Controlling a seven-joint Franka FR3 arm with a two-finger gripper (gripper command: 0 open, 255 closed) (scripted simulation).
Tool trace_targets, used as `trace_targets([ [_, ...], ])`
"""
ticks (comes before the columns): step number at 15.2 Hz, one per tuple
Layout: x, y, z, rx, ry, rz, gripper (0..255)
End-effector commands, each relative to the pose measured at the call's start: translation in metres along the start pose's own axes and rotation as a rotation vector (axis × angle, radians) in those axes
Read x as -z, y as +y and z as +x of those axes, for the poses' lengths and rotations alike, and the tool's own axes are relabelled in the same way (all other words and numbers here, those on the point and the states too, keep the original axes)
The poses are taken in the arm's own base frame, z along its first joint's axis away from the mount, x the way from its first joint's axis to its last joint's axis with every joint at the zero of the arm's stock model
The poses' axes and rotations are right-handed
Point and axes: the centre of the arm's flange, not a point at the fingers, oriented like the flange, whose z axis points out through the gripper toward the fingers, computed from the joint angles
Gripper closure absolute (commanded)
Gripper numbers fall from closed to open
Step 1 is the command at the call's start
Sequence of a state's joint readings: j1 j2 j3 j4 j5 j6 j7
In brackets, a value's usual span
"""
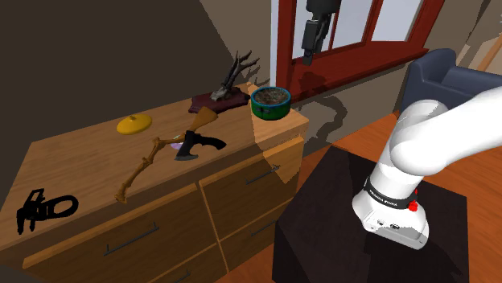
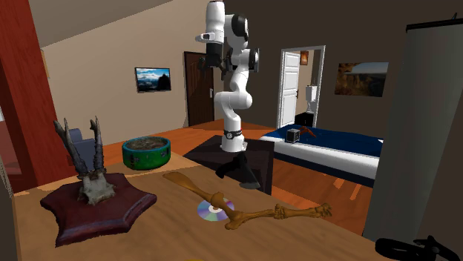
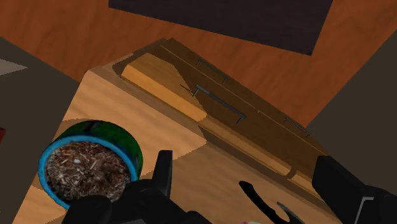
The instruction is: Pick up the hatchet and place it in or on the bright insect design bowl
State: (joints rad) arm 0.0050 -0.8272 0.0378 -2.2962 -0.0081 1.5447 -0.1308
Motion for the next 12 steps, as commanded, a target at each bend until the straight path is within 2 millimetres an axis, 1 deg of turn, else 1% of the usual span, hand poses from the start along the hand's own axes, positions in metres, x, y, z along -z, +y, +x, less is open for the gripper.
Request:
trace_targets([
  [1, 0.000, 0.000, 0.000, 0.000, 0.000, 0.000, 0],
  [7, -0.055, 0.006, 0.050, 0.178, 0.045, 0.039, 0],
  [12, -0.100, 0.002, 0.094, 0.326, 0.083, 0.071, 0],
])
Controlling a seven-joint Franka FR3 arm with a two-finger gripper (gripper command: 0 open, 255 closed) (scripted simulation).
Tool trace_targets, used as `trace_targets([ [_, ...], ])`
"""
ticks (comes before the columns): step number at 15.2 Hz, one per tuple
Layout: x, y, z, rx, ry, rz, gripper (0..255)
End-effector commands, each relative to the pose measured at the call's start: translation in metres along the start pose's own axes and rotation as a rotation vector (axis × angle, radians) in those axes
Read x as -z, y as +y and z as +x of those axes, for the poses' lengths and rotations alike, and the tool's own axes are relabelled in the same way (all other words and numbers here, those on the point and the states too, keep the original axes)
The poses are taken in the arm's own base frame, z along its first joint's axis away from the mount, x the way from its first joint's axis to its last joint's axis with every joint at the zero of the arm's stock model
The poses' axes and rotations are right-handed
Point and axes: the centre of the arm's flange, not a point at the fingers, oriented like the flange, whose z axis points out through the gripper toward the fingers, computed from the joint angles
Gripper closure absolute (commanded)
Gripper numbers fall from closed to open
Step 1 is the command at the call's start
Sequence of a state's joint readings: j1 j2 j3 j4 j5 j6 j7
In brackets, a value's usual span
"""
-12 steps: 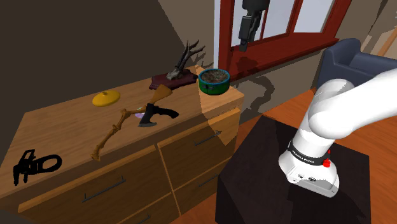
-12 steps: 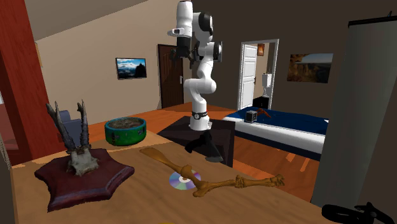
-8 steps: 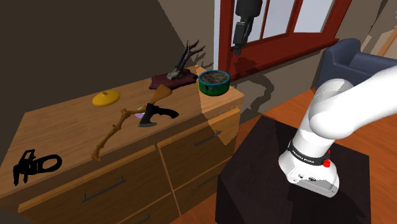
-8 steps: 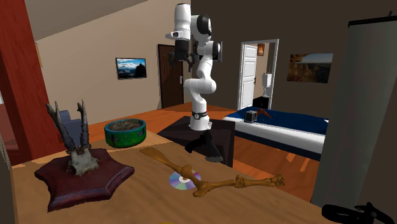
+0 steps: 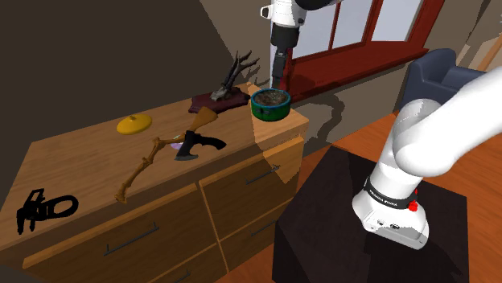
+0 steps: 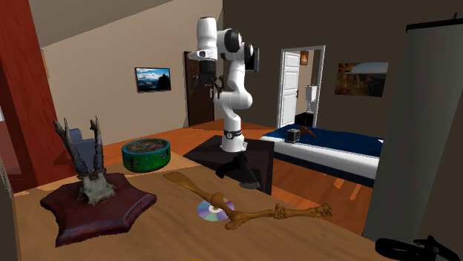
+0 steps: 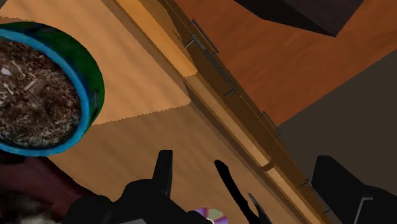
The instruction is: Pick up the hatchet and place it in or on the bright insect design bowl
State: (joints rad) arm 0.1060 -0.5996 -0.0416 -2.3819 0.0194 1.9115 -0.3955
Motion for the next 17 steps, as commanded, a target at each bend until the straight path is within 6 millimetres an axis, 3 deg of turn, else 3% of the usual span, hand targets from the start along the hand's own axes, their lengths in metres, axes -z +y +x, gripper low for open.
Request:
trace_targets([
  [1, -0.020, 0.003, 0.017, 0.062, 0.018, 0.012, 0],
  [9, -0.093, 0.003, 0.086, 0.300, 0.078, 0.063, 0],
  [17, -0.160, -0.018, 0.157, 0.537, 0.138, 0.115, 0],
])
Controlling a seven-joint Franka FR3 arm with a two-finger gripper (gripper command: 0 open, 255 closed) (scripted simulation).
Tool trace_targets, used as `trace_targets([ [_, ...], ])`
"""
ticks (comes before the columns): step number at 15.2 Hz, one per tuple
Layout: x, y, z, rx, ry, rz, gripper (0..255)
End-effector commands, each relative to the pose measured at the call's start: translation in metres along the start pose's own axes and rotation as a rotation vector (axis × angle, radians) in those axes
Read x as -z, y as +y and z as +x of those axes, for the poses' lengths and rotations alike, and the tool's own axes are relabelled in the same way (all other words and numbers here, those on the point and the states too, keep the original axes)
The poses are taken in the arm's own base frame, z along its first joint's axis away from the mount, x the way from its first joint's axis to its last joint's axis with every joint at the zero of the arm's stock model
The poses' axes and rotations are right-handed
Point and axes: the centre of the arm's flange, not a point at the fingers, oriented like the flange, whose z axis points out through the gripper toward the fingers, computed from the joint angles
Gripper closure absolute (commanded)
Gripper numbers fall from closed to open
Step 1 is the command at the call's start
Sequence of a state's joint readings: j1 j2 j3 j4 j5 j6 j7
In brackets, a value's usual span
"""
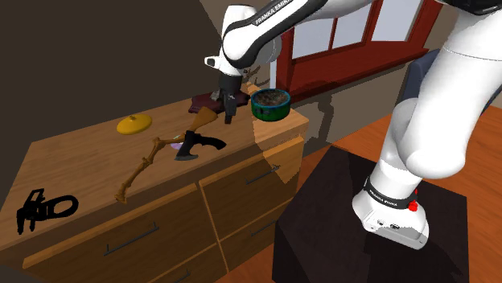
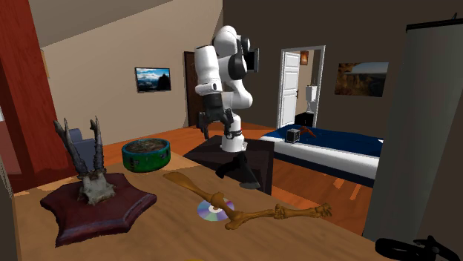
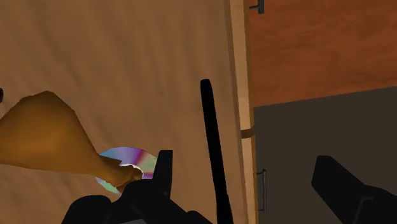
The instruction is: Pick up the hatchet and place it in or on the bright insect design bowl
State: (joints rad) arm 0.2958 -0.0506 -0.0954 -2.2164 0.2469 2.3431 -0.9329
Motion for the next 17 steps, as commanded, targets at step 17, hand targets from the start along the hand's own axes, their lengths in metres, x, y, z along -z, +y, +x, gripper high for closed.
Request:
trace_targets([
  [17, -0.104, 0.006, 0.059, 0.204, 0.052, 0.043, 0],
])
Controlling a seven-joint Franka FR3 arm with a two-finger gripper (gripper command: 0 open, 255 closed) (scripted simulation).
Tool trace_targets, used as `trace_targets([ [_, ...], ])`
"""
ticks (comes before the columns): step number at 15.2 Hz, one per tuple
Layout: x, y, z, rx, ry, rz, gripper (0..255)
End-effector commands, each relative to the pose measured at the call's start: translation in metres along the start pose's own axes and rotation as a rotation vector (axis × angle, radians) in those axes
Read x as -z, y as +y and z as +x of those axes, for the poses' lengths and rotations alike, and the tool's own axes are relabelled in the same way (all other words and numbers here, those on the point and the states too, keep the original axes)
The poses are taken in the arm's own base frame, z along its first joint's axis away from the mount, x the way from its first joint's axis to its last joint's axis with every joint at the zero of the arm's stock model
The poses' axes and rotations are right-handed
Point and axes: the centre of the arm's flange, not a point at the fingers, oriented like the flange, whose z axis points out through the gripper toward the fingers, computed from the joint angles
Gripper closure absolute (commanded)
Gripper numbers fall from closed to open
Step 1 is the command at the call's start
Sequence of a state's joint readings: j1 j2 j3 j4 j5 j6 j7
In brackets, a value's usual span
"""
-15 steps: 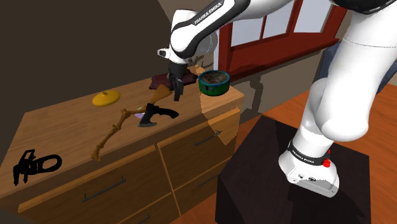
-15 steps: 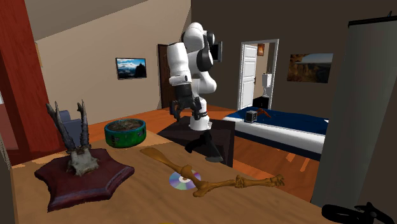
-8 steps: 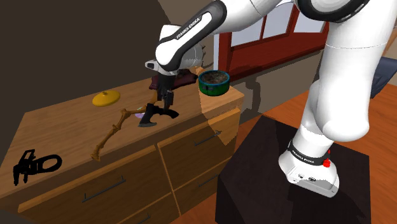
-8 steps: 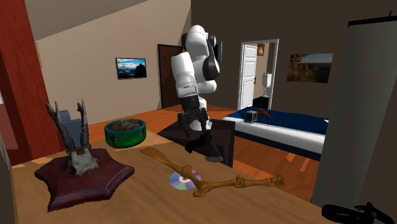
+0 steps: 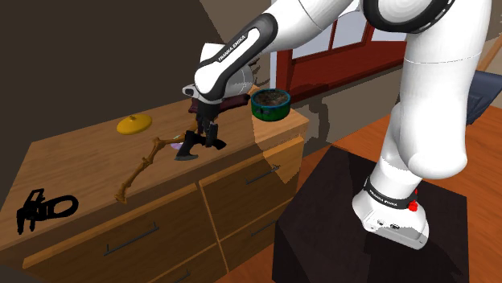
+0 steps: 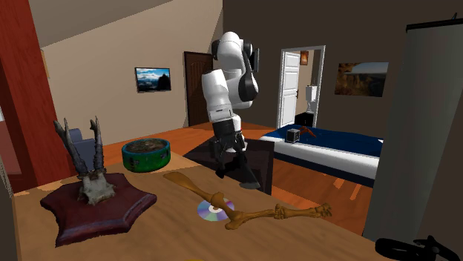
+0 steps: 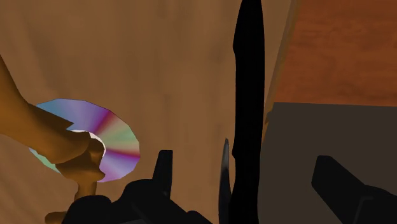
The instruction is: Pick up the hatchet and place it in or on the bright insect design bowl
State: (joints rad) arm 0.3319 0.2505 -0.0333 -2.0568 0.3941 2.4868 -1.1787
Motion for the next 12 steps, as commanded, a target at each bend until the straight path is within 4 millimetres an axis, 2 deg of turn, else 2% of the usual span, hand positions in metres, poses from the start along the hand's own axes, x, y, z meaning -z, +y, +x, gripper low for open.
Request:
trace_targets([
  [1, -0.0006, 0.0000, 0.0000, 0.000, 0.000, 0.000, 0],
  [4, -0.0006, 0.0000, 0.0000, 0.000, 0.000, 0.000, 0],
  [5, -0.0006, 0.0000, 0.0000, 0.000, 0.000, 0.000, 255],
  [12, -0.0006, 0.0001, 0.0000, 0.000, 0.000, 0.000, 255],
])
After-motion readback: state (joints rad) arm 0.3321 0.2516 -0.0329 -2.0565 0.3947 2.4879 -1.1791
